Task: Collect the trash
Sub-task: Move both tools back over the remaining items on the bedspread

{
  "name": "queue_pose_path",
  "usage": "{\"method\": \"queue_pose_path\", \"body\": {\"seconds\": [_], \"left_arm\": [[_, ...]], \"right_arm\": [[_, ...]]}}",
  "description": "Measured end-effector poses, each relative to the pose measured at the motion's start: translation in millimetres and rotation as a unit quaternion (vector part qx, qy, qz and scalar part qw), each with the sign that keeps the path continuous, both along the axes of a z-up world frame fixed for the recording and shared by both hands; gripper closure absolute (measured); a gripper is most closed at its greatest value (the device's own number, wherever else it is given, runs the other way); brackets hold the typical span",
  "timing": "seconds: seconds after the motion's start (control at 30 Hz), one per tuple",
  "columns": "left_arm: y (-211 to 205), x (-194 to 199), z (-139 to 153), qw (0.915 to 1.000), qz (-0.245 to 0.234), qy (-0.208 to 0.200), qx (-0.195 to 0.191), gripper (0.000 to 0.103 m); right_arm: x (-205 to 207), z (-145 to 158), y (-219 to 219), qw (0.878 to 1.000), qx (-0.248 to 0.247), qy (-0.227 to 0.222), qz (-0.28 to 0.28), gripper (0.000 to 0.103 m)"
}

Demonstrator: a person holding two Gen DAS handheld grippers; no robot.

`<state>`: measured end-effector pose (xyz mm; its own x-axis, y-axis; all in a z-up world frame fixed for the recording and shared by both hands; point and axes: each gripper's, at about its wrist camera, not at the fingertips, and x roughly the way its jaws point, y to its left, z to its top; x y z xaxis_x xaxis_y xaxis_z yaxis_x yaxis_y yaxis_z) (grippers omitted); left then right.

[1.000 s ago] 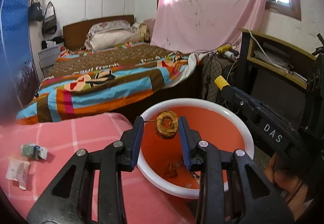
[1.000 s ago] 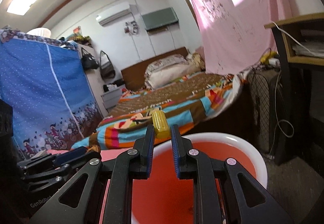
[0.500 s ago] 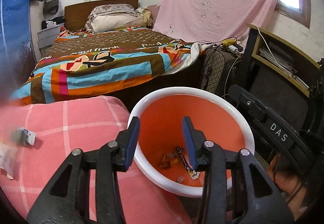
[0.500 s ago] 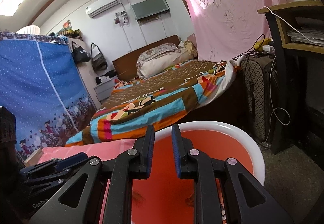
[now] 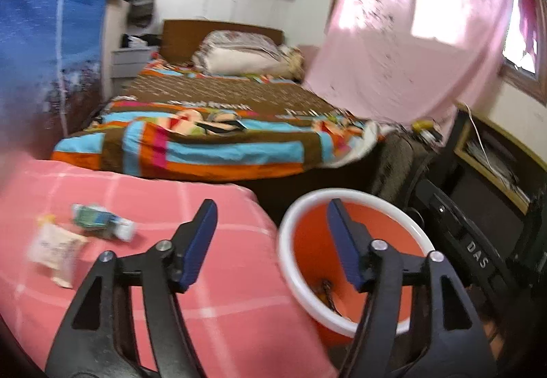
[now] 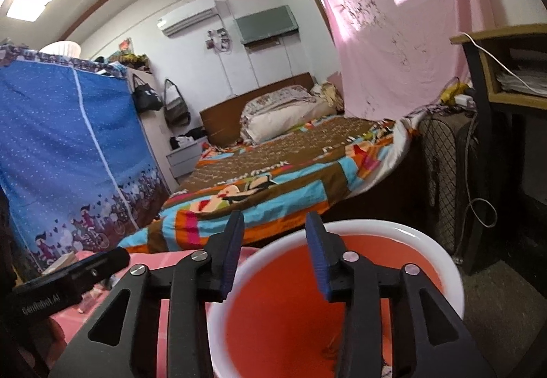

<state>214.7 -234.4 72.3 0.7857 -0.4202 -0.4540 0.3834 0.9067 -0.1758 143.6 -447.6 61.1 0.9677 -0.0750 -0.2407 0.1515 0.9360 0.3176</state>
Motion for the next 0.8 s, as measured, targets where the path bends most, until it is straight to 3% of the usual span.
{"method": "queue_pose_path", "body": {"seconds": [0.2,0.23,0.27,0.33,0.4,0.47,0.8], "left_arm": [[47,-10,9,0.996,0.075,-0.047,-0.016,0.006],[54,-10,10,0.9949,0.084,-0.053,-0.017,0.003],[63,-13,12,0.9926,0.102,-0.065,-0.017,0.0],[81,-19,12,0.9874,0.131,-0.086,-0.022,0.0],[99,-21,13,0.9837,0.151,-0.094,-0.029,0.0],[119,-24,14,0.9789,0.174,-0.101,-0.036,0.0],[190,-35,11,0.9605,0.246,-0.13,-0.017,0.0]], "right_arm": [[6,10,29,0.999,-0.02,-0.029,0.01,0.055],[7,11,34,0.999,-0.023,-0.034,0.012,0.048],[7,12,39,0.999,-0.025,-0.04,0.014,0.032],[7,16,50,0.998,-0.026,-0.059,0.019,0.016],[6,19,64,0.996,-0.031,-0.083,0.029,0.011],[7,22,79,0.993,-0.044,-0.103,0.039,0.0],[6,27,149,0.975,-0.098,-0.179,0.091,0.0]]}}
